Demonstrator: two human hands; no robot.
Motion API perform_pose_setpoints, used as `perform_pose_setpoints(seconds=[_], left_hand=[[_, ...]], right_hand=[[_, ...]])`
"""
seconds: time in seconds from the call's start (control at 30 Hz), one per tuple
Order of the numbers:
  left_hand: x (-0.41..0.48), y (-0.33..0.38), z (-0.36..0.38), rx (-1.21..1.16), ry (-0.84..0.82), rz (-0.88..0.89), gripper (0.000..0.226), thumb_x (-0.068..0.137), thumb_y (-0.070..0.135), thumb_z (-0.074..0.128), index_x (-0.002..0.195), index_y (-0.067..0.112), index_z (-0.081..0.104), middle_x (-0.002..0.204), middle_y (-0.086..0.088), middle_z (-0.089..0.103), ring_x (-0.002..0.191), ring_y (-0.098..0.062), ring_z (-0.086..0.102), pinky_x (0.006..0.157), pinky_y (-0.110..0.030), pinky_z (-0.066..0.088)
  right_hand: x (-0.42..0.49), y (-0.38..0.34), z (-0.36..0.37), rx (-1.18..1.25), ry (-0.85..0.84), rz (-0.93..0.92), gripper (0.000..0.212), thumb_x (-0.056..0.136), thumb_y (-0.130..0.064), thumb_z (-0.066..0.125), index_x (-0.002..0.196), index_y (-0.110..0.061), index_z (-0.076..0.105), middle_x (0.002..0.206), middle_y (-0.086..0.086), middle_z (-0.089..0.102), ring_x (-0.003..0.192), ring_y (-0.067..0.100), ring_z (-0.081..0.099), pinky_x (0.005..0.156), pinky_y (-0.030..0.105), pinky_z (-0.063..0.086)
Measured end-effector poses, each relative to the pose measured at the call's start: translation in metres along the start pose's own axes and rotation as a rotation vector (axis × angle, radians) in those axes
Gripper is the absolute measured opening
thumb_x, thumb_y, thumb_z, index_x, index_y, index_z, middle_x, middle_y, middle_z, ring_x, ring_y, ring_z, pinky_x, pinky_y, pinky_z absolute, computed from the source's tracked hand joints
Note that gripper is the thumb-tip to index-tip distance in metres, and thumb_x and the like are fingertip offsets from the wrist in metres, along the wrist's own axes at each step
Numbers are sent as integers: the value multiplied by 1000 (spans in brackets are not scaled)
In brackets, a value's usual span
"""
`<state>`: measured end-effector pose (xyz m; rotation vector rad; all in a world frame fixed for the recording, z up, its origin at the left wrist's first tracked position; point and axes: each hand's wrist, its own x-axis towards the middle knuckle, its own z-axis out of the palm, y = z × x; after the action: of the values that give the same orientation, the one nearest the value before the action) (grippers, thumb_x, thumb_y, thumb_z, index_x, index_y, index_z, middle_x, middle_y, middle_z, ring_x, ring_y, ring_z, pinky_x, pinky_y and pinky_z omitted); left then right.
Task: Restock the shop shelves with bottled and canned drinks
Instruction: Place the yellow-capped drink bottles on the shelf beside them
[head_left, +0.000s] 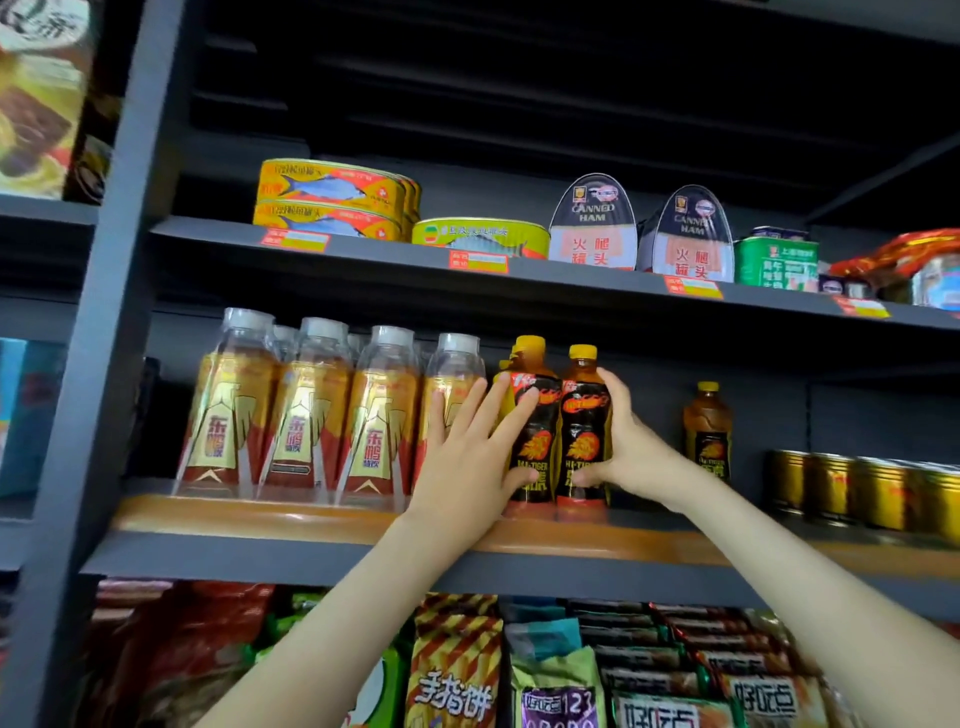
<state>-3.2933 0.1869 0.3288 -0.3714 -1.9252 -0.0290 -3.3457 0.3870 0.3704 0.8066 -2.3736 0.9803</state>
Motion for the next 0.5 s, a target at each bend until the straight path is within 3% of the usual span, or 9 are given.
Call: perform_pose_setpoints(seconds=[0.07,0.2,0.27,0.37,0.5], left_hand=[[-2,0,-1,-1,-9,-7,77,91,47,58,153,31,16,161,-6,13,149,-26,6,116,-53,-5],[-7,7,-1,22,29,-6,69,87,37,63,149,22,35,154,-14,33,143,-33,28,115,-55,11],[-3,17,-3,40,99,22,59,86,32,59,141,17,46,148,-16,41,139,-34,35,114,-54,17],[14,44,-4,44,156,51,50,85,33,53,132,14,56,143,-18,47,134,-35,41,112,-55,25],[47,84,17,115,133,102,51,80,32,63,127,12,60,140,-21,49,131,-38,44,109,-57,30]], right_hand=[[5,2,5,-36,25,22,130,73,-6,82,146,-44,-18,153,9,26,130,23,42,103,36,43],[11,6,10,-90,25,41,129,77,-9,79,145,-41,-25,157,14,15,134,27,39,96,27,36],[12,11,8,-77,-3,24,131,77,-14,81,143,-45,-28,158,14,13,136,28,37,102,32,37],[12,24,-7,-68,-28,0,126,78,-25,80,145,-45,-24,161,9,7,143,27,25,112,41,31],[8,64,-47,-121,54,83,109,86,-29,73,150,-41,-14,162,6,-5,146,28,20,111,38,29]])
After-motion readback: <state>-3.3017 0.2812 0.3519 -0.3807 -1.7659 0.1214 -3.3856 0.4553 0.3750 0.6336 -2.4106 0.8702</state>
